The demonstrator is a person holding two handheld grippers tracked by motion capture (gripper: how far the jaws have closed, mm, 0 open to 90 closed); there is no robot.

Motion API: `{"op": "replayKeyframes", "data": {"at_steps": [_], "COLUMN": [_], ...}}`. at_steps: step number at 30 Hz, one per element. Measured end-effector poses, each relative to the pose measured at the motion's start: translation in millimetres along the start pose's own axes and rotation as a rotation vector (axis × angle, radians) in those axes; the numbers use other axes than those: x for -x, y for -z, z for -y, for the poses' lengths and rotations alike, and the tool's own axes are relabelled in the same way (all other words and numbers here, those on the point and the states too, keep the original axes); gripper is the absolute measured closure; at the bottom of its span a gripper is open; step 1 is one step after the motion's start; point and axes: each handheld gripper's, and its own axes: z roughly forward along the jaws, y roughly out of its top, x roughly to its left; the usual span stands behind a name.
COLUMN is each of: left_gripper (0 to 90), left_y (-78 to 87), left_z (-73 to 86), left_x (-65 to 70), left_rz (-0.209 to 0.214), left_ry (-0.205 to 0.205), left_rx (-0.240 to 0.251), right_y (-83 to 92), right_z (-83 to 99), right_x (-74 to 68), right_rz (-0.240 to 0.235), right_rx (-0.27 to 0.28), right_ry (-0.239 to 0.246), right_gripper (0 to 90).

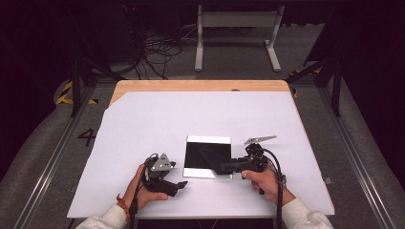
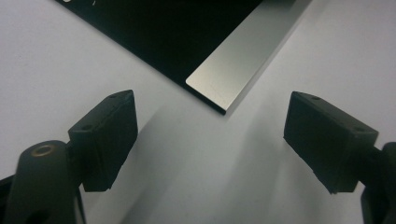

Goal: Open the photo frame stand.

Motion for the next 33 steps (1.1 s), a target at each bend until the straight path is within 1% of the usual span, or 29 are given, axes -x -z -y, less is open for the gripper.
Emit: {"op": "replayKeyframes", "data": {"at_steps": [2,3,7,9,10,14,15,16,19,20,22,23,25,28,30,33], "left_gripper": [17.5,17.3,17.0,16.6,16.5,16.2,16.2,16.2,16.2,16.2,16.3,16.3,16.6,16.8,18.5,19.4], "left_y": [-2.2,-3.5,-6.0,-7.3,-8.6,-10.4,-11.1,-11.9,-14.5,-15.1,-16.2,-16.5,-17.7,-18.9,-19.8,-21.4], "left_z": [-1.4,-2.5,-5.5,-6.7,-7.6,-11.1,-12.1,-13.2,-16.7,-17.9,-19.3,-19.8,-21.2,-23.8,-25.9,-28.1], "left_x": [-0.3,-0.3,-1.4,-2.7,-4.3,-10.3,-12.2,-14.0,-18.3,-19.8,-22.7,-24.2,-28.3,-29.9,-29.6,-28.8], "left_rz": [-0.006,-0.004,0.0,0.002,0.006,0.006,0.011,0.01,0.006,0.003,-0.001,-0.002,0.012,0.019,0.029,0.041], "left_ry": [0.002,0.0,0.007,0.014,0.022,0.032,0.051,0.058,0.059,0.053,0.055,0.061,0.075,0.069,0.058,0.043], "left_rx": [-0.003,-0.012,-0.008,-0.014,-0.013,-0.017,-0.013,-0.013,-0.015,-0.017,-0.017,-0.015,-0.012,-0.005,0.0,-0.005], "right_y": [-0.1,-0.1,0.4,0.9,1.0,1.2,1.3,1.5,2.6,3.0,3.7,4.1,4.7,5.0,5.5,5.9], "right_z": [0.1,0.2,0.3,0.2,0.2,0.3,0.4,0.4,0.4,0.4,0.4,0.4,0.7,1.3,1.7,1.8], "right_x": [-0.8,-1.2,-3.0,-4.8,-5.6,-7.8,-8.5,-9.8,-12.3,-13.5,-15.5,-16.7,-18.0,-19.5,-20.3,-21.9], "right_rz": [0.005,0.006,0.003,0.006,0.008,0.013,0.015,0.02,0.018,0.023,0.027,0.025,0.024,0.029,0.03,0.032], "right_rx": [-0.001,-0.001,0.004,0.008,0.007,0.012,0.014,0.015,0.022,0.022,0.023,0.025,0.029,0.029,0.028,0.029], "right_ry": [0.007,0.008,0.034,0.057,0.063,0.091,0.097,0.112,0.133,0.15,0.167,0.175,0.194,0.21,0.221,0.236], "right_gripper": [53.0,53.4,56.8,58.0,58.3,59.1,59.3,59.6,61.6,62.1,63.3,64.0,64.4,64.9,65.1,65.5]}}
